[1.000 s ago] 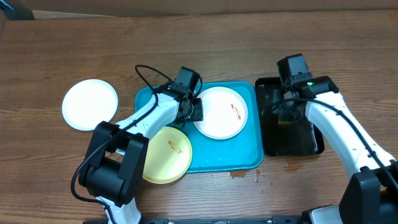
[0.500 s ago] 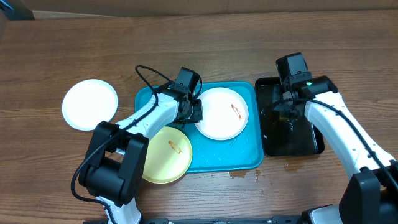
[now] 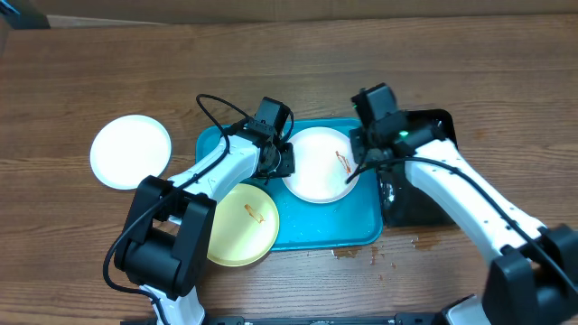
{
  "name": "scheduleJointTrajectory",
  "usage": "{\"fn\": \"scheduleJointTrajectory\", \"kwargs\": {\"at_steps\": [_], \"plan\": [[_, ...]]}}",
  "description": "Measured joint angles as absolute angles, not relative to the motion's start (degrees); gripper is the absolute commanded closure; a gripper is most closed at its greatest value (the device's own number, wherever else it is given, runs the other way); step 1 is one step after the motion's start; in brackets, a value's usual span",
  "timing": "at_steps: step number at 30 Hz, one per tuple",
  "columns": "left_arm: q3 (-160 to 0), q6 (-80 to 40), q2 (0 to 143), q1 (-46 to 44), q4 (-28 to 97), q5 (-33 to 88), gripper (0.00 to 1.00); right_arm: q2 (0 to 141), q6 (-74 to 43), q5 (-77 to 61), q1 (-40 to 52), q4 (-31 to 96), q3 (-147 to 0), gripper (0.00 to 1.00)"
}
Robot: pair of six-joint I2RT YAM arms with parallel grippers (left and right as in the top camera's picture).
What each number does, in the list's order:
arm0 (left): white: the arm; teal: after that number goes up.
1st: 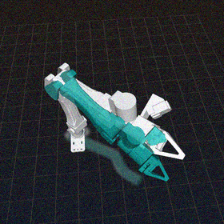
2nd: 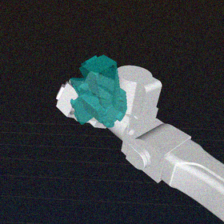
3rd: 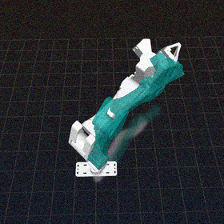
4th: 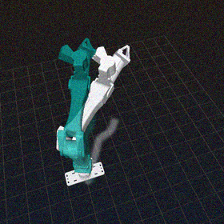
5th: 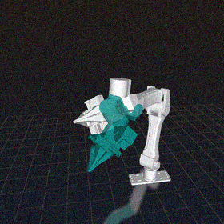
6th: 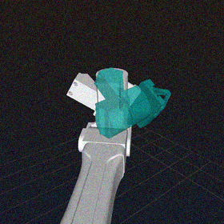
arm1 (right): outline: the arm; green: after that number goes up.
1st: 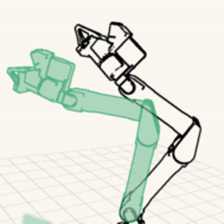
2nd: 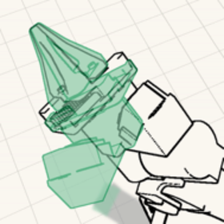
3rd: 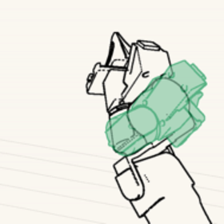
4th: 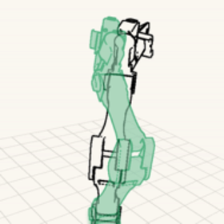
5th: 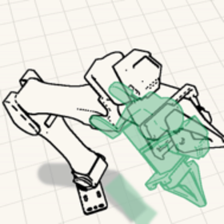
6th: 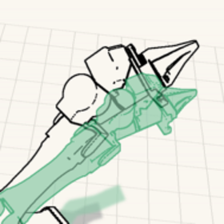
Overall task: Clean dirty plates on tray and stack at the side
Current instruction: 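Scrub the white plate held by the left gripper with the sponge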
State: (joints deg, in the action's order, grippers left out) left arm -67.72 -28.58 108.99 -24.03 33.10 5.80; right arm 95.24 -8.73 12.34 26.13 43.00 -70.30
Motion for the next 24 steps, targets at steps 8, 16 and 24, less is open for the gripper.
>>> {"fn": "scheduleJointTrajectory", "kwargs": {"at_steps": [8,16,24], "plan": [[-67.7,-28.6,109.0,-24.0,33.1,5.8,0.7,105.1,-7.8,12.2,28.4,38.3,-70.3,0.96],[-67.7,-28.6,109.0,-24.0,33.2,5.8,0.72,110.9,-7.3,12.4,29.3,37.3,-71.3,0.96],[-67.7,-28.6,109.0,-24.0,33.3,5.7,0.96,112.5,-6.8,6.2,28.7,37.5,-72.5,0.96]]}}
